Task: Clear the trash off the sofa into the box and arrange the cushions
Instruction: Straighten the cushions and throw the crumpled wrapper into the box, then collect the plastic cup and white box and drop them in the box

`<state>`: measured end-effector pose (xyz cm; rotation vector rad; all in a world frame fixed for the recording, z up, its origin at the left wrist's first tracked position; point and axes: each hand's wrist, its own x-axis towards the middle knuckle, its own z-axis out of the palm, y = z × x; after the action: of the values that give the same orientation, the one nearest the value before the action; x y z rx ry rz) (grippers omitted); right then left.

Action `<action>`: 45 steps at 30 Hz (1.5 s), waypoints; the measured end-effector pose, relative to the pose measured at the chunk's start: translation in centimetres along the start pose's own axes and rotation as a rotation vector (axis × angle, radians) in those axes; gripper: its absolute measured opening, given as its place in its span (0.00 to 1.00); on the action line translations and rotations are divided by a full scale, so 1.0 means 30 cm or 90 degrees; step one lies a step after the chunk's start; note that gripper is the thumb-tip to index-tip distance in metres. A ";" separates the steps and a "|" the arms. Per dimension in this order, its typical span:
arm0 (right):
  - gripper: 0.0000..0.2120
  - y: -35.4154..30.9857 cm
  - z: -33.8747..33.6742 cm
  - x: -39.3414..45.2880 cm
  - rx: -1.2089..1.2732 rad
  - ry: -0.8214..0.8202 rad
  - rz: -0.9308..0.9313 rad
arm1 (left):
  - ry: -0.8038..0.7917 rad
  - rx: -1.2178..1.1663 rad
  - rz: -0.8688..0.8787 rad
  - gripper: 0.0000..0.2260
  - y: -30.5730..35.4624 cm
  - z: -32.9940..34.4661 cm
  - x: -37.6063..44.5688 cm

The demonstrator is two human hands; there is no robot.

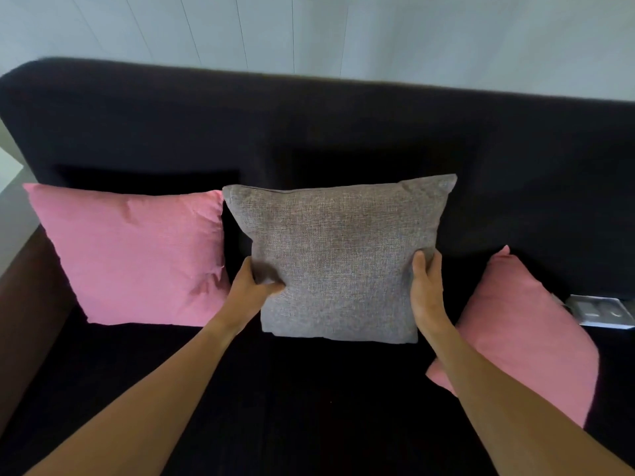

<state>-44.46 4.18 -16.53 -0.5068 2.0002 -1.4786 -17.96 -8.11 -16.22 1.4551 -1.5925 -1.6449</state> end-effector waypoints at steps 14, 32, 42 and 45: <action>0.31 0.089 -0.005 0.065 -0.032 -0.111 0.186 | -0.083 0.089 -0.147 0.51 -0.006 0.157 0.063; 0.20 0.102 -0.292 0.038 -0.299 0.064 0.116 | -0.300 0.164 -0.157 0.12 0.050 0.654 -0.009; 0.16 0.158 -0.748 0.116 -0.316 0.158 0.198 | -0.353 0.173 -0.101 0.10 0.186 1.066 -0.022; 0.11 0.212 -0.897 0.191 -0.359 0.156 0.236 | -0.350 0.191 -0.056 0.09 0.219 1.204 0.000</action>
<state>-66.22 22.08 -18.40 -0.1558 2.5449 -0.7743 -51.51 6.73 -17.77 1.2849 -2.1739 -2.0511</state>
